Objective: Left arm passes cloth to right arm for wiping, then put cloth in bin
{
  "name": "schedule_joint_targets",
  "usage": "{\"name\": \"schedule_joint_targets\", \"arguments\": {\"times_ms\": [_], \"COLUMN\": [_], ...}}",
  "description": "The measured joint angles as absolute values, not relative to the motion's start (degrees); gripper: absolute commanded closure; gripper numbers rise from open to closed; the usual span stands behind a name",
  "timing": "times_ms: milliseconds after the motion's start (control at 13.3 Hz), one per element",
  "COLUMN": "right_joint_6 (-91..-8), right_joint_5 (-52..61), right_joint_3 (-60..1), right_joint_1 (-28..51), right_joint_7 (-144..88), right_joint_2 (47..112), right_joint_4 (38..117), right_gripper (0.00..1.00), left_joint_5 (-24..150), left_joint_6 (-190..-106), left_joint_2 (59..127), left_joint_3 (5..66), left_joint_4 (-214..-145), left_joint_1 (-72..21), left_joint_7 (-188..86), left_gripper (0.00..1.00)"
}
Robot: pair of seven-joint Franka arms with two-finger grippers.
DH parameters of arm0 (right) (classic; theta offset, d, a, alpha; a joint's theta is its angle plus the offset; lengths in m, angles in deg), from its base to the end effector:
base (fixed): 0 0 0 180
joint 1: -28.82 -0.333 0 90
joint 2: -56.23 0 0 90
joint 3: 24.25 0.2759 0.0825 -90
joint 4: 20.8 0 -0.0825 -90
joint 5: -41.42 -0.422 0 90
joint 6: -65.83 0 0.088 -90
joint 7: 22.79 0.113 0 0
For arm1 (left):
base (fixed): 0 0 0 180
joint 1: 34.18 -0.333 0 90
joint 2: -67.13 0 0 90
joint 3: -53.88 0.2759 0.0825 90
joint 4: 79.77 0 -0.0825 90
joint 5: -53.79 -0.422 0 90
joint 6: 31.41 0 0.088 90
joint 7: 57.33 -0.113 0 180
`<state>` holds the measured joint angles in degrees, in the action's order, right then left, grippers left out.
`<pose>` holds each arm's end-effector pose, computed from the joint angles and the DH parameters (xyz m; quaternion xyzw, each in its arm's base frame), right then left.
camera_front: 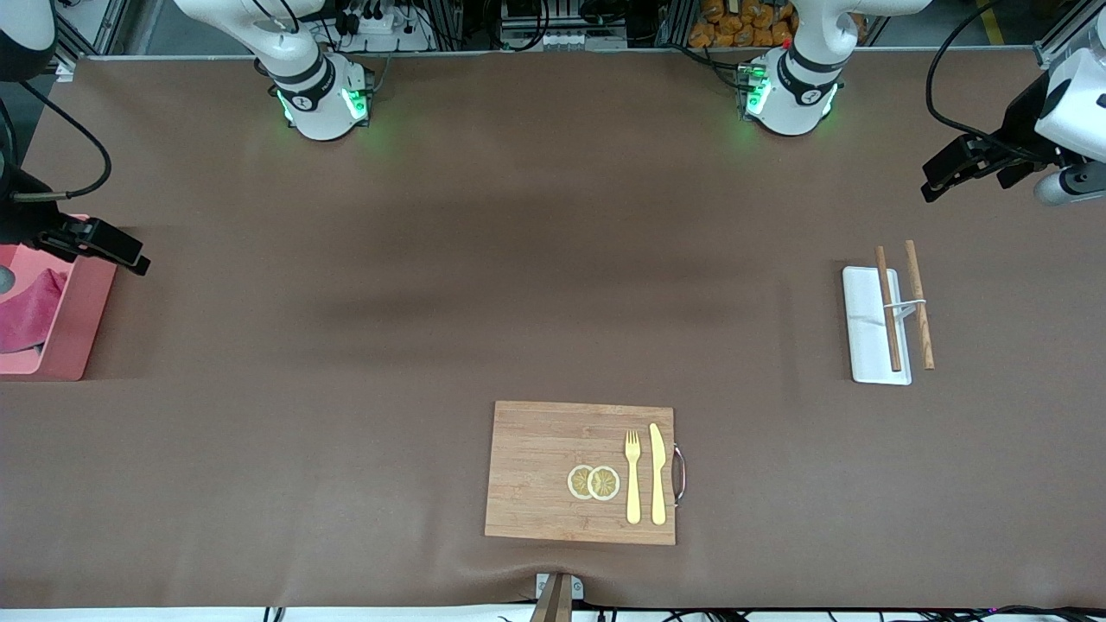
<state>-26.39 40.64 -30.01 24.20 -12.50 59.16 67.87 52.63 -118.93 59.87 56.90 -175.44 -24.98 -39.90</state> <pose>0.6097 -0.0094 0.5631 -0.9950 0.0997 -0.0052 0.0047 0.5500 -0.0556 0.5968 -0.9951 -0.0981 0.0063 0.0083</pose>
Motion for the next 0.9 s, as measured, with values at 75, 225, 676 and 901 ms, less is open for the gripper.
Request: {"name": "schedule_joint_targets", "arguments": {"times_ms": [75, 225, 676, 901], "right_joint_6": [-26.39, -26.39, -26.39, -26.39], "right_joint_5": [40.64, 40.64, 40.64, 40.64], "right_joint_3": [-30.01, -30.01, -30.01, -30.01], "right_joint_1": [24.20, 24.20, 24.20, 24.20], "right_joint_7": [-12.50, -12.50, -12.50, -12.49], "right_joint_2": [59.16, 59.16, 59.16, 59.16], "right_joint_4": [67.87, 67.87, 68.06, 68.28], "right_gripper": [0.00, 0.00, 0.00, 0.00], "left_joint_5": [52.63, 52.63, 52.63, 52.63], "left_joint_6": [-118.93, -118.93, -118.93, -118.93], "left_joint_2": [59.88, 59.88, 59.93, 59.97], "left_joint_3": [56.63, 56.45, 56.44, 56.42], "left_joint_4": [-175.44, -175.44, -175.45, -175.45], "left_joint_1": [-24.94, -24.91, -24.91, -24.91], "left_joint_7": [-39.32, -39.09, -39.18, -39.93], "left_gripper": [0.00, 0.00, 0.00, 0.00]}}
